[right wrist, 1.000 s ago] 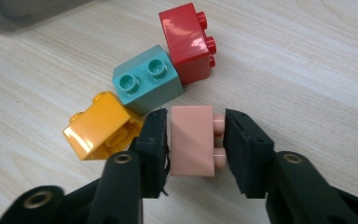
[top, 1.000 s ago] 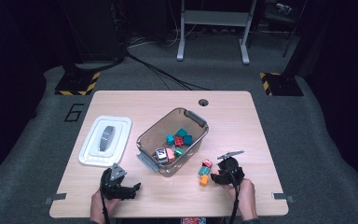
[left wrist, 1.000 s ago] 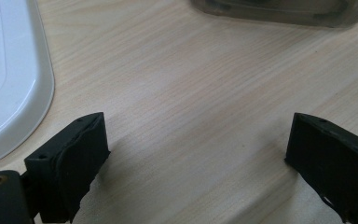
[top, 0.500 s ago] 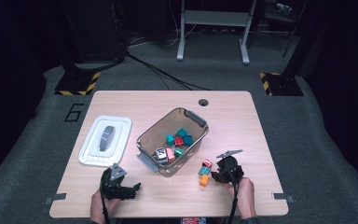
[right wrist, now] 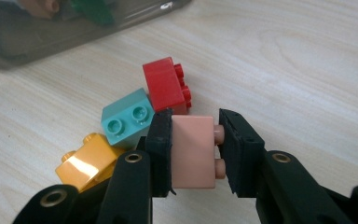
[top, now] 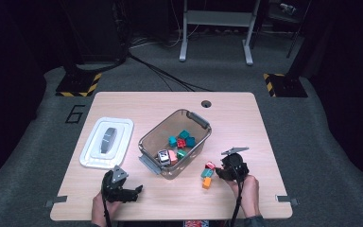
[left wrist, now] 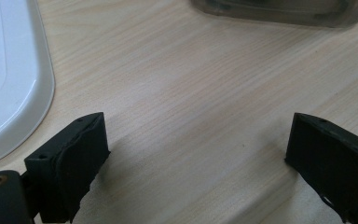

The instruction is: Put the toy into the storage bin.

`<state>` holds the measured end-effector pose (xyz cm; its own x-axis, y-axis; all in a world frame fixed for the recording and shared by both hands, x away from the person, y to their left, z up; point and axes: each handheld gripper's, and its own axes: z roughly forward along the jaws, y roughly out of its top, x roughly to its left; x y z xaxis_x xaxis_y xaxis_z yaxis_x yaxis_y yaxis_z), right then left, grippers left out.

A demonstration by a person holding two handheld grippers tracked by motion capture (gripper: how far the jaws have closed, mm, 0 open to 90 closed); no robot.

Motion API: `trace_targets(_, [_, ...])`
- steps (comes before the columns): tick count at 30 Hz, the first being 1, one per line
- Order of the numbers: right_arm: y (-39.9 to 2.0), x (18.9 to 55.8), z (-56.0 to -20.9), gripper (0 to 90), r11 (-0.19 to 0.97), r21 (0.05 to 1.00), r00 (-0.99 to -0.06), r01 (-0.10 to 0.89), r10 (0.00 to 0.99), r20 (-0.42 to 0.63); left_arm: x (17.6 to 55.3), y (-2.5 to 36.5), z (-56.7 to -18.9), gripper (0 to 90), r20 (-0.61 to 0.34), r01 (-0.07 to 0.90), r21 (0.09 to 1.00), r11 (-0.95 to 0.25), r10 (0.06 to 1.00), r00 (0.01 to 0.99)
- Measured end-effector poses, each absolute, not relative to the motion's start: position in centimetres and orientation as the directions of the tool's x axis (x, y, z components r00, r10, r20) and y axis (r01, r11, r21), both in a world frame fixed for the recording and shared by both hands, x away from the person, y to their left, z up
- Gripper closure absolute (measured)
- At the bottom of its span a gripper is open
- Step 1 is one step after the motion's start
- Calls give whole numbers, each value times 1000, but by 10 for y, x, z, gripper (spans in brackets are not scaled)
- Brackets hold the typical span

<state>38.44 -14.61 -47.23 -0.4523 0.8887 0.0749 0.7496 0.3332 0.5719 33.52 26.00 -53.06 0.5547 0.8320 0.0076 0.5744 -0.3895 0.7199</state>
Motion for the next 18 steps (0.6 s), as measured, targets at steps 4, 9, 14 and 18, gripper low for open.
trace_targets(4, [-147,388,-467,662,333,584,-450,741,891,63,335,260,-531,53,6,575,720,-388,833,554])
trace_targets(9, [-147,393,-458,662,329,596,-447,733,893,57,335,260,-531,53,8,574,720,-390,832,554])
trace_targets(14, [-146,400,-452,662,325,614,-448,719,892,53,335,260,-531,53,5,575,722,-386,834,552])
trace_targets(18, [-146,406,-448,662,317,624,-442,714,896,51,335,260,-531,53,11,573,720,-390,833,553])
